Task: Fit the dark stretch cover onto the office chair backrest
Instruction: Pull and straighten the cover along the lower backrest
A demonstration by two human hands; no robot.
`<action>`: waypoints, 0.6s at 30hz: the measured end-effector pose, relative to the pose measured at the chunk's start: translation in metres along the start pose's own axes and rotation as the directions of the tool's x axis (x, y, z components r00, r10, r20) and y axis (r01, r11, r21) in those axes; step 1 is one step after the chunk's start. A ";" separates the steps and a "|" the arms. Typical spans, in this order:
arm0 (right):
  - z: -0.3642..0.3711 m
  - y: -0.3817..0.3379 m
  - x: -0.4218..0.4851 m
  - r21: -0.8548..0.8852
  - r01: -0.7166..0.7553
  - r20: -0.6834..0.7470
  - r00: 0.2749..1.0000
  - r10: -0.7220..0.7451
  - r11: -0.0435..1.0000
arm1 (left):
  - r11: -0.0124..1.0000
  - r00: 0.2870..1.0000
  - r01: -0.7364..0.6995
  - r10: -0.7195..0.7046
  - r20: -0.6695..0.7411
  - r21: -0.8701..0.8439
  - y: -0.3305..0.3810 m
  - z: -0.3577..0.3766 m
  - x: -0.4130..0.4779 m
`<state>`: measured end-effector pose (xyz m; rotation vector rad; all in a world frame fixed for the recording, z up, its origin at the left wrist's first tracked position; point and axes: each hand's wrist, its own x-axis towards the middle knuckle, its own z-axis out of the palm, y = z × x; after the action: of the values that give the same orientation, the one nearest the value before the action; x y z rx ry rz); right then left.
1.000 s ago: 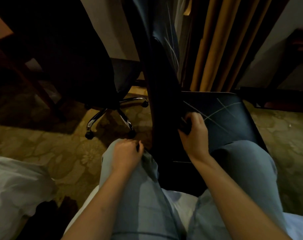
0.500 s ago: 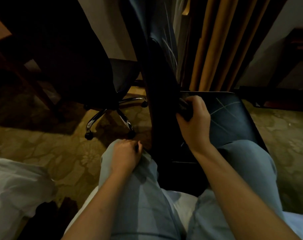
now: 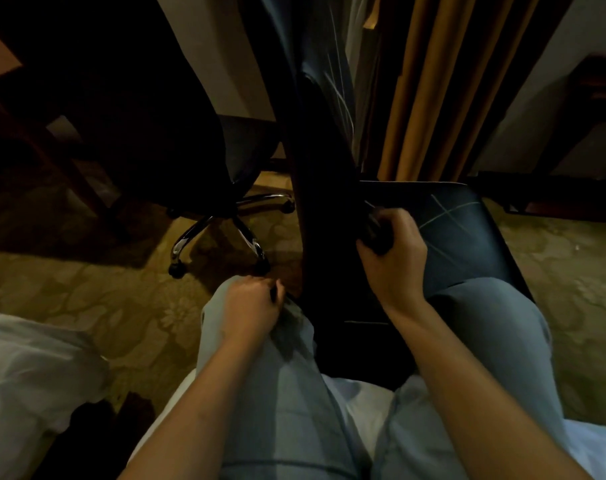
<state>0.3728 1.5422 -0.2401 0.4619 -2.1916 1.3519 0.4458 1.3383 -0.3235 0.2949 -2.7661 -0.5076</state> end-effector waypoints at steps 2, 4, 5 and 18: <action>0.000 -0.013 0.015 0.012 0.055 -0.009 0.998 -0.055 0.998 | 0.999 1.000 -0.002 0.001 -0.021 -0.042 -0.001 0.000 0.000; 0.002 -0.016 0.020 0.008 0.084 0.008 0.996 -0.084 0.996 | 1.000 0.999 -0.001 -0.001 -0.038 -0.031 -0.002 0.000 0.001; 0.003 -0.013 0.017 0.007 0.082 0.022 0.996 -0.083 0.997 | 1.000 0.999 -0.005 0.004 -0.037 -0.013 -0.001 0.000 0.001; 0.004 0.019 -0.018 -0.019 -0.073 0.086 0.994 0.075 0.997 | 1.000 1.000 0.001 -0.002 -0.029 -0.007 0.005 -0.003 -0.001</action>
<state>0.3762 1.5472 -0.2663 0.4450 -2.3083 1.3763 0.4474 1.3417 -0.3191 0.3003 -2.7356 -0.5093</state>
